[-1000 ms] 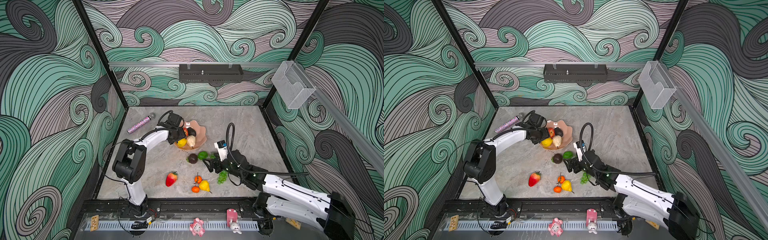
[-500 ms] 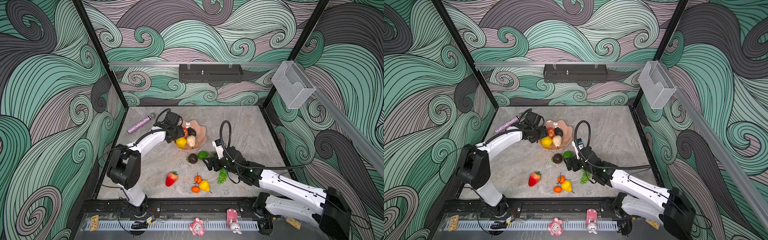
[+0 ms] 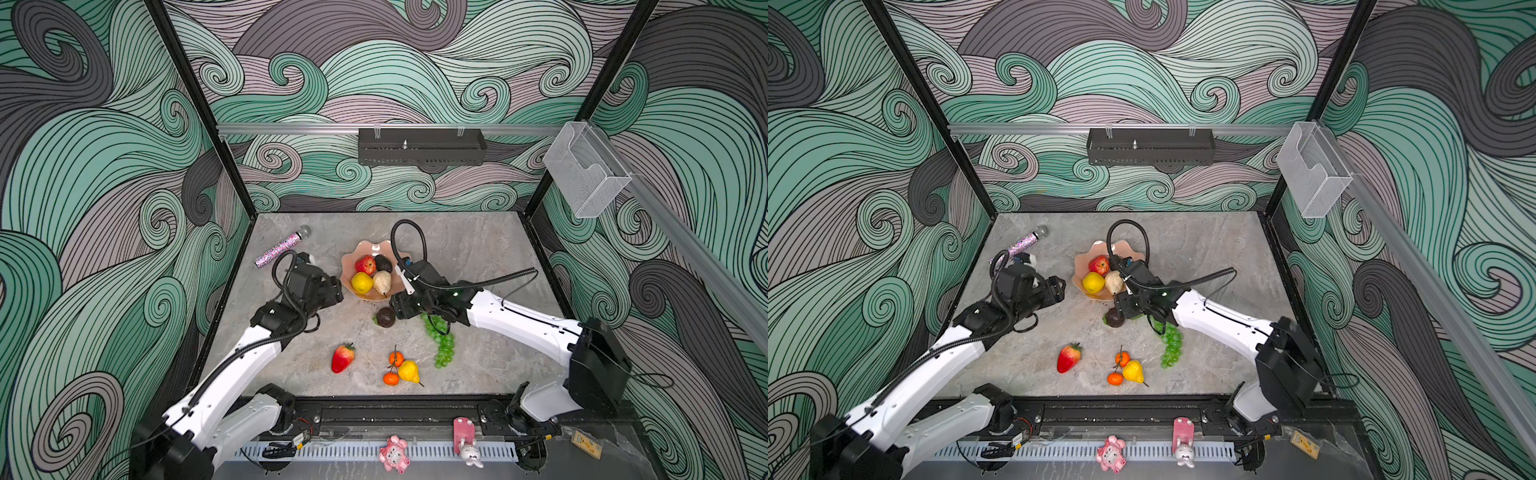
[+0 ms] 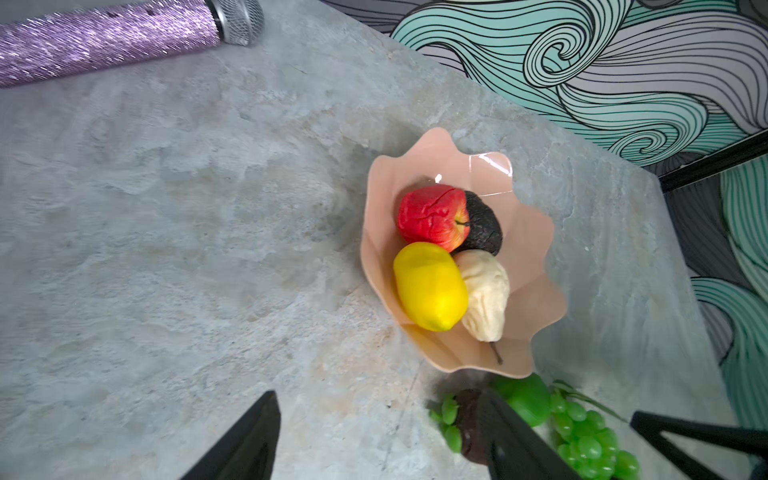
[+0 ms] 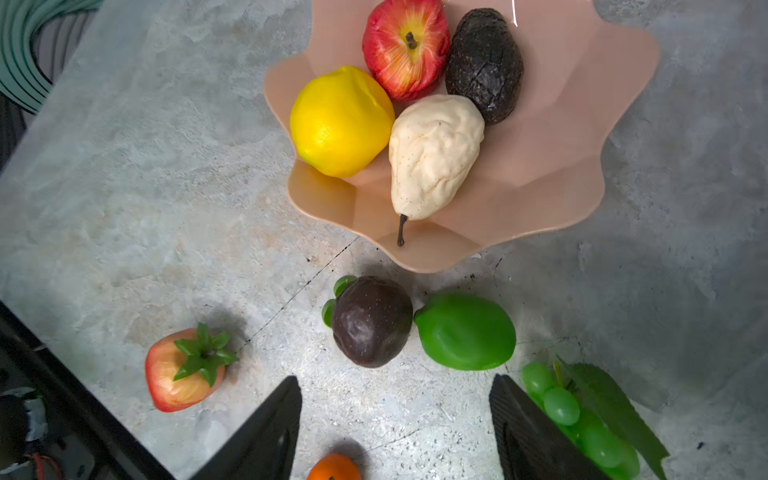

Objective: Place and organize the fake fruits in the fruit bowl

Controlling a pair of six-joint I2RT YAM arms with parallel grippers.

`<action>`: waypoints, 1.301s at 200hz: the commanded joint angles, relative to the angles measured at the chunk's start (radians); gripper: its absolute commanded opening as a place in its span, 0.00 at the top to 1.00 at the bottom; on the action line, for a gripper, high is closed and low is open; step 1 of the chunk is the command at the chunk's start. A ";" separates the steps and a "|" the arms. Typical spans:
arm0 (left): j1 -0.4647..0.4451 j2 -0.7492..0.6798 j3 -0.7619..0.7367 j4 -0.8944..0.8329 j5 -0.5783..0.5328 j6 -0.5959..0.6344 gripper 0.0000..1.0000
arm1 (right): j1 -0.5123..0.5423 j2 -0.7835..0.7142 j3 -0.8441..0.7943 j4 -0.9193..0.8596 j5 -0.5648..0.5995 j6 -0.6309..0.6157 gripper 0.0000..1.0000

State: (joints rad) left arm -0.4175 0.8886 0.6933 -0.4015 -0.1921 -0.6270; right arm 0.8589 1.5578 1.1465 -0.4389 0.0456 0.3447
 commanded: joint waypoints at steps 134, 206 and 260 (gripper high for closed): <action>0.011 -0.353 -0.334 0.134 -0.033 0.048 0.20 | -0.005 0.426 0.475 -0.328 0.022 -0.153 0.65; 0.011 -0.348 -0.336 0.137 -0.035 0.045 0.20 | -0.007 0.496 0.540 -0.356 0.045 -0.164 0.73; 0.011 -0.346 -0.336 0.137 -0.036 0.044 0.20 | -0.014 0.529 0.565 -0.365 0.051 -0.162 0.76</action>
State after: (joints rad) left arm -0.4126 0.5415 0.3565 -0.2832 -0.2306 -0.5919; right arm 0.8539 2.0659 1.6775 -0.7723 0.0731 0.1894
